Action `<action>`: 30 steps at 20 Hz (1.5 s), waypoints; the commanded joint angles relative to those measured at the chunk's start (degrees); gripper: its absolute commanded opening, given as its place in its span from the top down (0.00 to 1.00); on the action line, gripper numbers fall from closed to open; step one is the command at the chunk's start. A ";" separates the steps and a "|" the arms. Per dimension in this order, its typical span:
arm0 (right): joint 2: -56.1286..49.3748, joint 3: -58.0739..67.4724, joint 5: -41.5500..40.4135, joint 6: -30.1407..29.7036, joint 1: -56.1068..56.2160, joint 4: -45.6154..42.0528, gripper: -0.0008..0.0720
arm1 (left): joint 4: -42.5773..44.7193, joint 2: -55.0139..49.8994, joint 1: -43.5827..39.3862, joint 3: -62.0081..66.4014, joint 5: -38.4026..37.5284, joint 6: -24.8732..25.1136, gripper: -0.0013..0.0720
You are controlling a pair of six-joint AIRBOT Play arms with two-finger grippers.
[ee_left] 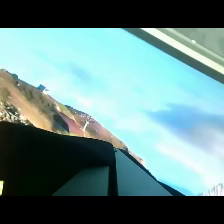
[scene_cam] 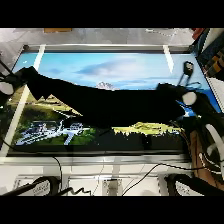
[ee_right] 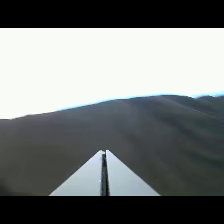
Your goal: Fold the clothes and pants, and hang the long-sleeved shirts on hangers.
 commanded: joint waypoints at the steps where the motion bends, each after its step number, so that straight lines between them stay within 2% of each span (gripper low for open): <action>1: -8.13 10.38 -0.68 2.62 12.04 4.57 0.97 | -0.15 6.64 0.00 0.07 -9.33 4.02 0.97; 4: -18.47 22.38 4.00 4.07 22.16 4.57 0.97 | -0.15 9.81 -0.07 0.07 -14.56 4.02 0.97; 7: -28.00 30.75 4.48 10.80 31.23 4.61 0.97 | -0.20 12.94 -0.07 0.07 -18.60 4.00 0.97; 12: -41.86 43.76 4.63 13.22 43.98 9.68 0.97 | -0.42 17.11 -0.09 0.07 -18.91 4.00 0.97; 16: -48.78 54.05 5.70 13.22 49.11 10.21 0.97 | -0.39 17.27 -0.09 0.04 -18.95 4.00 0.97; 18: -49.09 54.47 6.21 13.18 49.24 9.60 0.97 | -0.39 16.81 -0.09 0.02 -19.17 4.00 0.97; 20: -48.68 54.53 10.05 12.87 47.54 7.32 0.96 | -0.42 15.76 -0.09 -0.04 -19.41 3.98 0.97; 24: -45.16 54.53 25.99 6.51 40.24 2.14 0.96 | -6.01 11.56 -1.66 -0.11 -20.00 4.00 0.97; 26: -42.18 54.53 33.31 3.56 35.04 -0.44 0.96 | -10.99 8.33 -5.66 -0.11 -20.26 4.35 0.97; 28: -38.56 54.53 37.42 2.73 29.20 -2.40 0.96 | -13.51 4.46 -12.48 -0.11 -20.20 10.19 0.97; 30: -34.38 54.53 38.64 2.16 23.02 -3.28 0.96 | -14.29 0.24 -20.85 -0.11 -20.17 11.50 0.97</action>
